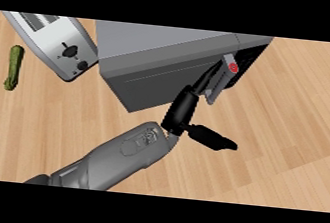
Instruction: Pick up the milk, place it into the microwave and close the microwave
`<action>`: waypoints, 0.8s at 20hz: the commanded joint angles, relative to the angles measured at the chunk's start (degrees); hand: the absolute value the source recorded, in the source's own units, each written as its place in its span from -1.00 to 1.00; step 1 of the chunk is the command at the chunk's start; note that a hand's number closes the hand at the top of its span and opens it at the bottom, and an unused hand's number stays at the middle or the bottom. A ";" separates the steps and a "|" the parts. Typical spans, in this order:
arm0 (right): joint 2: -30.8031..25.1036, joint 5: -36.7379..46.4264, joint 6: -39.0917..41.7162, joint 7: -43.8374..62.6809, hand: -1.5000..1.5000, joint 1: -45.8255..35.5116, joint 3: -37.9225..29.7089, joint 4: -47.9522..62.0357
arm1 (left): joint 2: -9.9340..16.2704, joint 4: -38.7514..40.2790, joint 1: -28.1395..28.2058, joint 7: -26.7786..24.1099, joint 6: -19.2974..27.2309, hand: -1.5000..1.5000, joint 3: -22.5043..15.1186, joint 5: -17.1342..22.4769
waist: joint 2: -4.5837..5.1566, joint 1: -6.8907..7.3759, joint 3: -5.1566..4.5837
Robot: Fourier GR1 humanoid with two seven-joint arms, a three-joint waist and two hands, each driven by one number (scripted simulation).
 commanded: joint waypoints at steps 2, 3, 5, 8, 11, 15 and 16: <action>-1.54 -2.39 0.62 1.28 -1.00 -1.04 -0.54 -0.43 | -0.36 2.03 -3.40 -0.76 1.12 -1.00 0.93 2.88 | -0.09 -1.49 0.03; -1.44 -2.22 0.11 1.50 -1.00 -1.71 -0.46 0.26 | -0.36 2.31 -3.38 -1.40 0.73 -1.00 0.33 3.01 | 0.37 -1.08 0.06; -2.40 -2.63 0.17 1.95 -1.00 -1.70 -1.30 -0.20 | -0.36 3.03 -3.87 -1.84 1.36 -1.00 0.36 3.65 | 0.07 -1.77 0.03; -2.59 -3.63 -0.25 2.38 -1.00 -2.87 -1.43 -0.04 | -0.36 2.95 -4.27 -2.85 1.41 -1.00 -0.04 4.95 | 0.24 -1.92 0.02; -3.35 -3.99 -0.30 3.30 -1.00 -2.76 -1.69 0.56 | -0.36 3.76 -4.30 -3.90 1.82 -1.00 -0.38 5.94 | 0.45 -2.30 0.06; -3.74 -5.99 -0.02 3.49 -1.00 -3.60 -2.18 1.00 | -0.37 4.39 -4.92 -4.79 1.66 -1.00 -1.06 7.32 | 0.53 -2.71 0.17; -4.26 -6.06 0.31 3.85 -1.00 -3.44 -2.25 1.17 | -0.37 4.30 -4.37 -5.50 1.99 -1.00 -1.13 7.88 | 0.46 -2.59 0.12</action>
